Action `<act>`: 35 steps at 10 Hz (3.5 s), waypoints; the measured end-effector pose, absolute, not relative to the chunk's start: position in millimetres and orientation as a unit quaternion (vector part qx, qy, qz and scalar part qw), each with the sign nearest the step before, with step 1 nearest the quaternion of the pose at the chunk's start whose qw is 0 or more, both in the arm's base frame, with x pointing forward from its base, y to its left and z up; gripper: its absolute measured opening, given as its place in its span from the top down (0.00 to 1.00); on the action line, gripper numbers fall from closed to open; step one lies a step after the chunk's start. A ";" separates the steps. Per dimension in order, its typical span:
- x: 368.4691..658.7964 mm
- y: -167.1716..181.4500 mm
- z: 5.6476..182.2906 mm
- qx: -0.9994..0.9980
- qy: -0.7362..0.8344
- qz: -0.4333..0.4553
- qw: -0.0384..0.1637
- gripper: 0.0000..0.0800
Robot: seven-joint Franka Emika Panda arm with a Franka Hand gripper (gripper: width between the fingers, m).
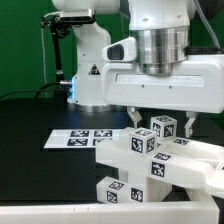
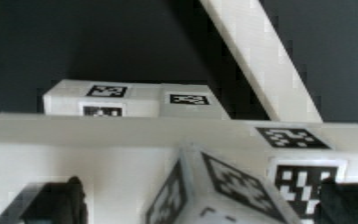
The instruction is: Assemble chair
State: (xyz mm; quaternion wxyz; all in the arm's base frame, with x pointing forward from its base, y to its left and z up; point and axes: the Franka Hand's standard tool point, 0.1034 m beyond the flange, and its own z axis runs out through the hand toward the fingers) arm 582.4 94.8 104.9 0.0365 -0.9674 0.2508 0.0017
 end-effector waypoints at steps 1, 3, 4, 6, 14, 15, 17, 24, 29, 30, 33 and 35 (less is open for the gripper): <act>584.0 93.1 106.6 -0.983 0.180 -0.003 0.035 0.19; 583.2 96.7 106.4 -0.993 0.110 -0.005 0.031 0.19; 582.7 98.3 106.1 -0.997 0.076 -0.006 0.028 0.19; 583.4 96.4 107.6 -1.000 -0.007 -0.010 0.021 0.19; 584.0 91.1 108.5 -0.979 -0.201 -0.010 -0.007 0.43; 583.9 91.1 108.4 -0.979 -0.201 -0.010 -0.007 0.43; 583.9 91.0 108.3 -0.983 -0.185 -0.010 -0.006 0.67; 582.1 89.7 107.6 -0.993 0.117 -0.009 0.012 0.67; 582.0 91.8 107.5 -0.958 0.287 -0.005 0.019 0.67; 582.2 92.0 107.5 -0.946 0.322 -0.004 0.022 0.67; 582.2 93.9 107.8 -0.890 0.455 -0.001 0.038 0.67; 582.6 100.1 108.1 -0.824 0.564 -0.001 0.045 0.67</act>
Offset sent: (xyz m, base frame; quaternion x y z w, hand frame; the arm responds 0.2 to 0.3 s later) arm -0.0056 0.0143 0.0009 -0.0076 0.0082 -0.1665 0.9860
